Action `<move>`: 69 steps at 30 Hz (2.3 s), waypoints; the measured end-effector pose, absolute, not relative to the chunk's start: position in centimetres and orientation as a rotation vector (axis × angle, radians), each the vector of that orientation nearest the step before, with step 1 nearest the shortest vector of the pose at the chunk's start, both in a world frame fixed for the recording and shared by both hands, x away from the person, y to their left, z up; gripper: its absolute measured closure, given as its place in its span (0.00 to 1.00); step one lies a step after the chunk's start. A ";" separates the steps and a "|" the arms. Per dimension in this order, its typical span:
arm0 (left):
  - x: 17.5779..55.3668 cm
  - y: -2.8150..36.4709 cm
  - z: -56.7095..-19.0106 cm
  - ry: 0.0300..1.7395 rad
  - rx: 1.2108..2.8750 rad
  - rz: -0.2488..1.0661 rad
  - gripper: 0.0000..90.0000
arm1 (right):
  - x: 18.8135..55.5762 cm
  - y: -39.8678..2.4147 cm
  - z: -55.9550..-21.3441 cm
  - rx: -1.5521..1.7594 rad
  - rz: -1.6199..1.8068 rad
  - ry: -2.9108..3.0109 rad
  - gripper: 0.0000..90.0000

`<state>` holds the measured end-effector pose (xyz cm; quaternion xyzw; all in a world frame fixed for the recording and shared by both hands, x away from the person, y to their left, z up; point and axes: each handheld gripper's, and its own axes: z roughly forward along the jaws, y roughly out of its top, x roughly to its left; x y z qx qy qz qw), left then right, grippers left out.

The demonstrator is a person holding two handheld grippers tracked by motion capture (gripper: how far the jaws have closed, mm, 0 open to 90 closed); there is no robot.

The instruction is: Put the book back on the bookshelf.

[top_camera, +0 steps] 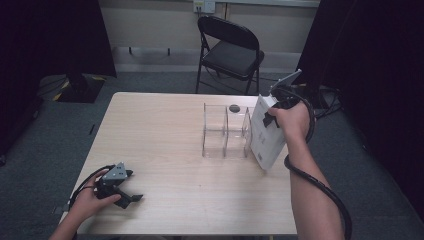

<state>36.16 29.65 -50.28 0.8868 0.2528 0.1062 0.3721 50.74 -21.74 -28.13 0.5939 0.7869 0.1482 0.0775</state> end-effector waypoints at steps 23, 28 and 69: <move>36.2 29.7 -50.3 0.648 2.273 0.272 0.00 | 51.7 -21.2 -28.1 1.811 0.436 2.312 0.58; 36.2 29.7 -50.3 0.646 2.273 0.273 0.00 | 51.9 -21.0 -28.2 1.817 0.439 2.301 0.58; 36.2 29.7 -50.3 0.646 2.276 0.258 0.00 | 53.4 -20.5 -28.8 1.846 0.433 2.250 0.58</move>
